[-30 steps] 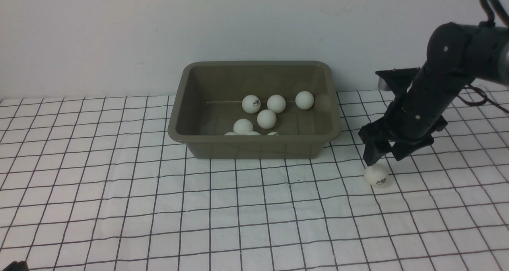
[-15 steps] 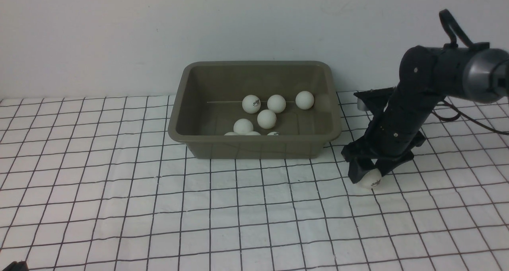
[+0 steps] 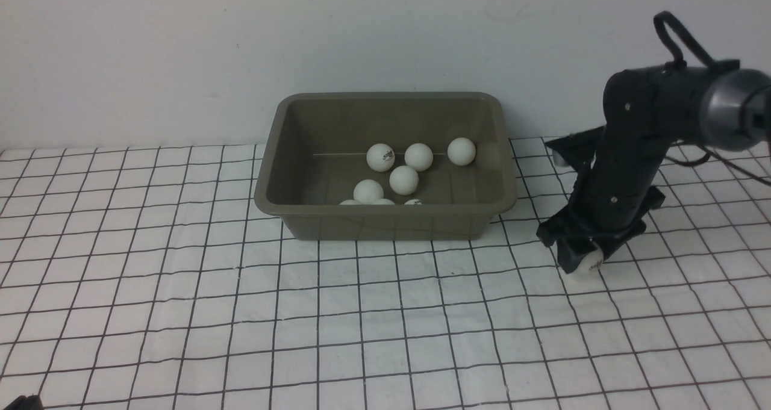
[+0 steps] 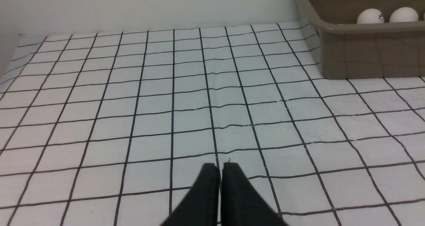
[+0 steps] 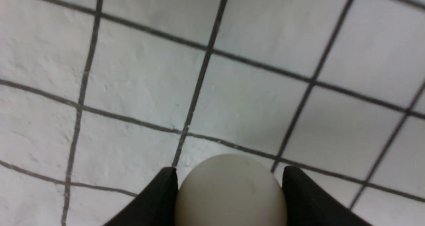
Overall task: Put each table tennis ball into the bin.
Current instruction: Use the right arm to clamp the table tennis ball closest to it, then use the right arm to put the table tennis ball into the box
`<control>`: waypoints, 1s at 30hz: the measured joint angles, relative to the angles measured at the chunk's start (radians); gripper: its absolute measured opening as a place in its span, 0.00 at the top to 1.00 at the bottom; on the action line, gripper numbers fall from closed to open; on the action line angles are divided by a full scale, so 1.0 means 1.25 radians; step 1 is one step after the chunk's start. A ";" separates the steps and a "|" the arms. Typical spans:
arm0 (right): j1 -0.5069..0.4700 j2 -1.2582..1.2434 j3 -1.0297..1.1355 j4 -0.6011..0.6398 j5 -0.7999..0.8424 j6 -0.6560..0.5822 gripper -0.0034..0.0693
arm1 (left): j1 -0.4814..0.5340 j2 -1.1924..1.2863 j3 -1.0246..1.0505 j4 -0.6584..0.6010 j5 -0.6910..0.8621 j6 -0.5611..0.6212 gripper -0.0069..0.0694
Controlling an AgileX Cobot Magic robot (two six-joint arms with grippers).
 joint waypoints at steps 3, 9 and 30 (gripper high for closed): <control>0.000 -0.012 -0.037 -0.018 0.017 0.005 0.46 | 0.000 0.000 0.000 0.000 0.000 0.000 0.91; 0.002 -0.028 -0.240 0.050 0.018 0.020 0.46 | 0.000 0.000 0.000 0.000 0.000 0.000 0.91; 0.125 0.155 -0.413 0.141 -0.094 -0.046 0.46 | 0.000 0.000 0.000 0.000 0.000 0.000 0.91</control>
